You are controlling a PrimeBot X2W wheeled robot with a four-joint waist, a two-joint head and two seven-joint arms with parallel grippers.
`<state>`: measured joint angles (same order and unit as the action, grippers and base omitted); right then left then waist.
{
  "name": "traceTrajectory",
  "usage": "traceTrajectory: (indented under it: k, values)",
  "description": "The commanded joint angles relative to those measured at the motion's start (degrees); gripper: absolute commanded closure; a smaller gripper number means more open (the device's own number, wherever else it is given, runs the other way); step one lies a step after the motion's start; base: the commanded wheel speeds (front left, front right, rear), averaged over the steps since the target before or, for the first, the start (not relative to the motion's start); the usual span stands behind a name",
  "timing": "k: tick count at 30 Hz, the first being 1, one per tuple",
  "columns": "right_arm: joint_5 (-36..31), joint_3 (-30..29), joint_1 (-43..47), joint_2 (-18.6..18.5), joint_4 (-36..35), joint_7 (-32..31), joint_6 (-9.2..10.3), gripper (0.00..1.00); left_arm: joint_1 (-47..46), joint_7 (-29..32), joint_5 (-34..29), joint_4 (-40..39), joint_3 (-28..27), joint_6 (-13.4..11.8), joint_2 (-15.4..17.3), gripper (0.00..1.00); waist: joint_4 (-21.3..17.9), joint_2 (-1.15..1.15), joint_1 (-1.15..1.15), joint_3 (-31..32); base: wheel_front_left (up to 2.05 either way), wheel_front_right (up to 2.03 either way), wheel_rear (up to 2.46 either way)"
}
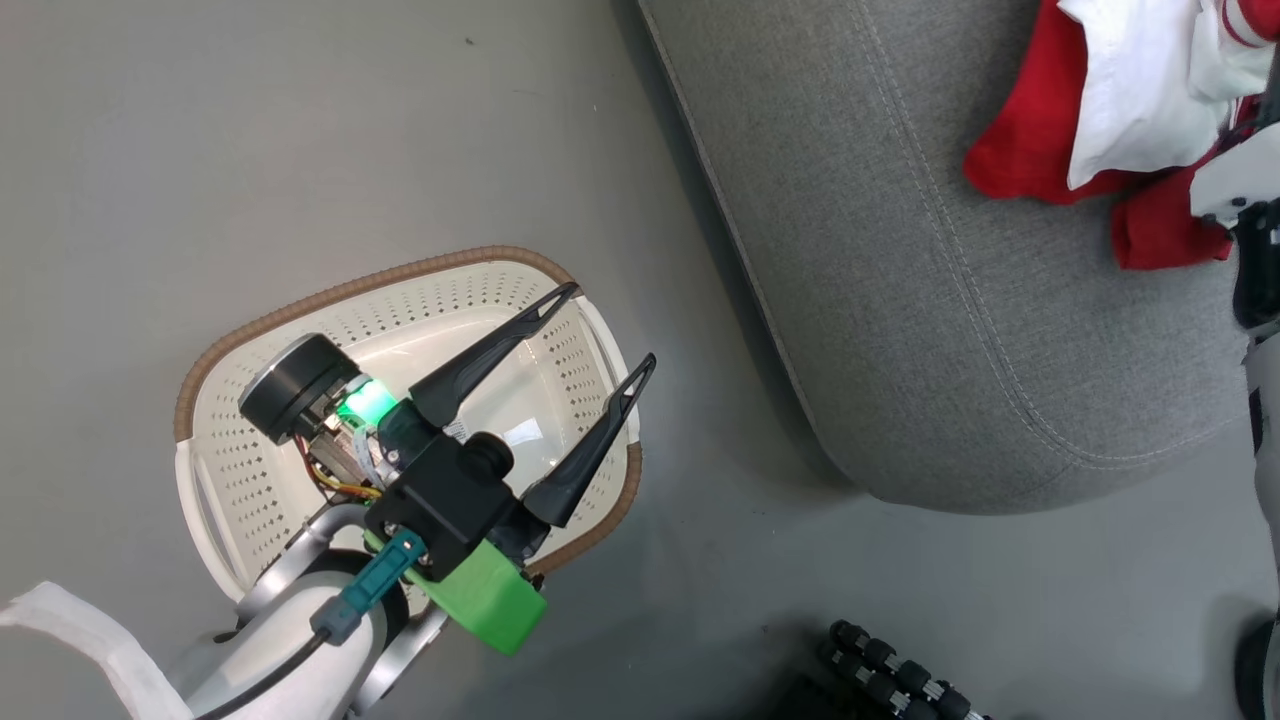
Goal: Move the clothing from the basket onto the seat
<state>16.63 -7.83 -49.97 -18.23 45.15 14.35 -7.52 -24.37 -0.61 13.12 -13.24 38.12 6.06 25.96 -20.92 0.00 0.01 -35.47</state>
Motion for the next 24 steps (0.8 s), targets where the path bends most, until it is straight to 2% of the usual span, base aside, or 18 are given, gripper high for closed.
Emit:
traceTrajectory:
  k: [1,4,12,18,24]
  values:
    - [0.3,-0.4,1.6,0.2,0.3,0.6,0.06,0.00,-0.7,-0.6,0.2,0.1,-0.2,-0.3,0.0,0.00,0.1,0.00,-0.01,0.6,0.00,0.00,0.00]
    - [0.0,-1.1,4.5,1.4,-0.7,0.8,0.06,0.00,-0.1,-1.3,0.7,0.9,-0.5,-0.8,-0.3,0.00,0.0,0.00,-0.01,1.8,0.00,0.00,0.00]
    - [-5.1,-3.8,17.9,8.7,-16.6,0.8,0.06,0.00,3.5,-5.3,2.5,3.7,-2.1,-4.0,-1.5,0.00,0.3,0.00,-0.01,8.1,0.00,0.00,0.00]
    - [-8.9,-1.1,27.3,12.8,-27.4,0.9,0.06,0.00,6.2,-9.6,4.1,6.3,-4.3,-7.2,-3.1,0.00,2.6,0.00,-0.01,13.0,0.00,0.00,0.00]
    - [-10.5,2.9,34.4,14.7,-35.9,0.8,0.06,0.00,8.2,-13.4,5.8,8.8,-8.1,-10.8,-5.4,0.00,6.5,0.00,-0.01,17.2,0.00,0.00,0.00]
